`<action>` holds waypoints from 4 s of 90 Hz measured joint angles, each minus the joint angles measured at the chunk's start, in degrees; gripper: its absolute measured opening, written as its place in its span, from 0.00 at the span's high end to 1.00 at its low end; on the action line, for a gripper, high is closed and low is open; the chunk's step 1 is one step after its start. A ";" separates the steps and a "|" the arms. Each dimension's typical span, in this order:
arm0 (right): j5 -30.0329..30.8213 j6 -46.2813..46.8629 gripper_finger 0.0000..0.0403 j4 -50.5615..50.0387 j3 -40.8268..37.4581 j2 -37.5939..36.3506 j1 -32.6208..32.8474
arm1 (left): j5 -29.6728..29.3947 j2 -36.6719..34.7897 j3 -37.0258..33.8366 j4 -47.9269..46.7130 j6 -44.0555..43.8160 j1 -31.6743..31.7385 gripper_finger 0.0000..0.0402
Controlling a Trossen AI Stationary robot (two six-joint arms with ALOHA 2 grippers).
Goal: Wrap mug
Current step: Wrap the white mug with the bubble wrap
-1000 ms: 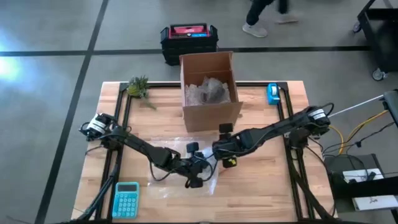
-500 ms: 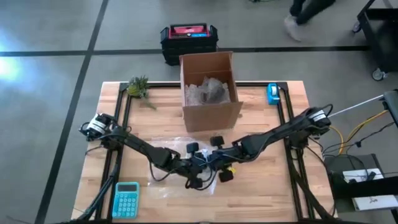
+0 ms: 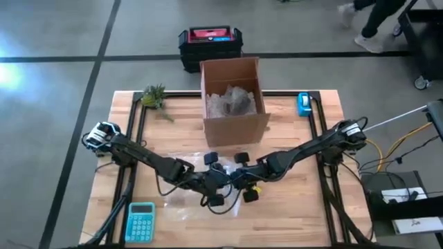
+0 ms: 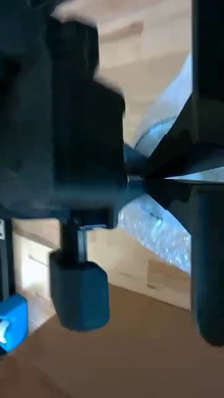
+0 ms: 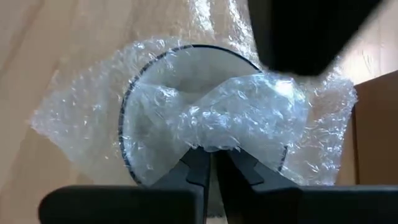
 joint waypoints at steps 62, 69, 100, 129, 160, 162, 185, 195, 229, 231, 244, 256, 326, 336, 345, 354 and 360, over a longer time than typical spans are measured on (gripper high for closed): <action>0.24 -0.66 0.98 -11.86 10.74 -0.78 -0.30 | 7.46 5.73 -2.08 4.36 -0.87 1.48 1.00; -0.08 -0.06 0.98 -11.45 9.55 0.84 -0.82 | 7.62 5.18 -2.17 3.92 -0.95 1.46 1.00; -3.33 1.82 0.98 -11.06 8.14 6.28 -1.40 | 7.80 -2.64 -0.90 -6.29 -4.33 0.86 1.00; -6.04 2.96 0.98 -9.38 7.06 8.77 -1.56 | 7.03 -4.41 -1.33 -4.46 -2.88 0.68 1.00; -6.06 1.68 0.98 -9.21 9.16 9.29 -1.62 | 7.32 -3.66 -3.15 -1.42 -2.41 0.65 1.00; -6.08 1.39 0.98 -9.09 9.44 9.09 -1.62 | 7.32 -3.80 -3.09 -1.45 -2.30 0.65 1.00; -6.07 -0.80 0.98 -9.00 12.93 8.62 -1.62 | 7.17 -5.78 -2.91 -2.87 -1.90 0.07 1.00; -6.08 0.29 0.97 -8.79 13.31 8.61 -1.64 | 7.16 -6.36 -2.91 -3.38 -2.13 -0.15 1.00; -13.53 1.92 0.72 -8.13 16.06 9.85 -0.85 | 7.19 -5.07 -3.28 -3.17 -2.86 -0.17 1.00; -13.51 1.89 0.71 -8.27 15.97 10.03 -0.80 | 7.23 -4.69 -3.36 -3.31 -2.76 -0.16 1.00; -13.51 0.83 0.62 -11.69 17.40 9.69 -0.75 | 7.10 -3.63 -3.43 -3.06 -2.58 -0.05 1.00; -12.84 -0.75 0.56 -19.63 21.66 7.68 -0.75 | 4.86 -4.59 -3.11 -2.25 -2.14 -0.09 1.00; 9.47 24.28 0.65 -10.19 -12.66 -12.62 8.74 | 17.17 -9.55 -9.61 -41.04 -33.09 -7.10 0.86; 9.60 25.97 0.67 -0.36 -17.51 -13.27 9.31 | 25.48 -9.51 -14.48 -40.35 -37.30 -8.47 0.70; 9.55 25.39 0.68 2.95 -20.03 -12.92 9.42 | 29.20 -9.51 -18.46 -39.69 -39.50 -10.04 0.56; 9.76 24.71 0.69 4.47 -21.31 -12.85 9.26 | 29.11 -9.51 -22.04 -36.31 -40.70 -10.96 0.45; 10.59 23.52 0.70 5.91 -21.63 -12.85 9.27 | 27.18 -9.53 -24.31 -33.13 -40.71 -11.04 0.41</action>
